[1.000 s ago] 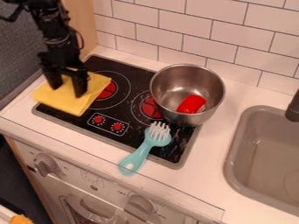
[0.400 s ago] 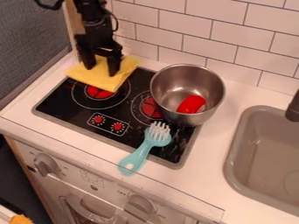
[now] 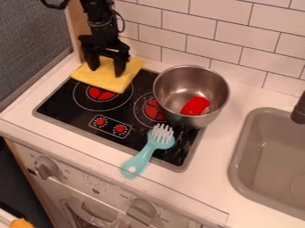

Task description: Moved the yellow cloth to the top center of the burner

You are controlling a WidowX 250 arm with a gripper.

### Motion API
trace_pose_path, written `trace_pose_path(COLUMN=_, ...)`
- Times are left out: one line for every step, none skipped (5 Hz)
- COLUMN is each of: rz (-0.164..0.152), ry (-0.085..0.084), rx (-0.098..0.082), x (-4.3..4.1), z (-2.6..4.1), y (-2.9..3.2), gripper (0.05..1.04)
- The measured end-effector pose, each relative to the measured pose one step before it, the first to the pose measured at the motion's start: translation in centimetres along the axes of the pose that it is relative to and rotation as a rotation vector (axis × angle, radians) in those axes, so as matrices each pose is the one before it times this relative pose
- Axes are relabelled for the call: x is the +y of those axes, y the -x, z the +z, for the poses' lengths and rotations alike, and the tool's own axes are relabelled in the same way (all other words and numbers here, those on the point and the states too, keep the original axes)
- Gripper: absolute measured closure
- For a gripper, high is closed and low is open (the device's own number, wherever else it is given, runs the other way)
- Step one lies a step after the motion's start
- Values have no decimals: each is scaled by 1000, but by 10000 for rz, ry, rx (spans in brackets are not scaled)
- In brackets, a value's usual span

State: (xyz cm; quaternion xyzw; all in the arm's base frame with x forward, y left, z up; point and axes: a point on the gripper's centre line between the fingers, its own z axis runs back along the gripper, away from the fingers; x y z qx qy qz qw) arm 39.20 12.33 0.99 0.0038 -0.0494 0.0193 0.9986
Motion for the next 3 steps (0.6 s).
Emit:
trace_pose_path(rz=-427, ry=23, rx=244, x=-2279, z=1472, y=-792, gripper=85)
trace_pose_path(rz=-212, ry=-248, rx=-1168, x=-811, z=6258, y=-1646, gripper=85)
trace_pose_path(rz=131, ry=18, rx=-147, x=-137, z=1512, y=358, gripper=85)
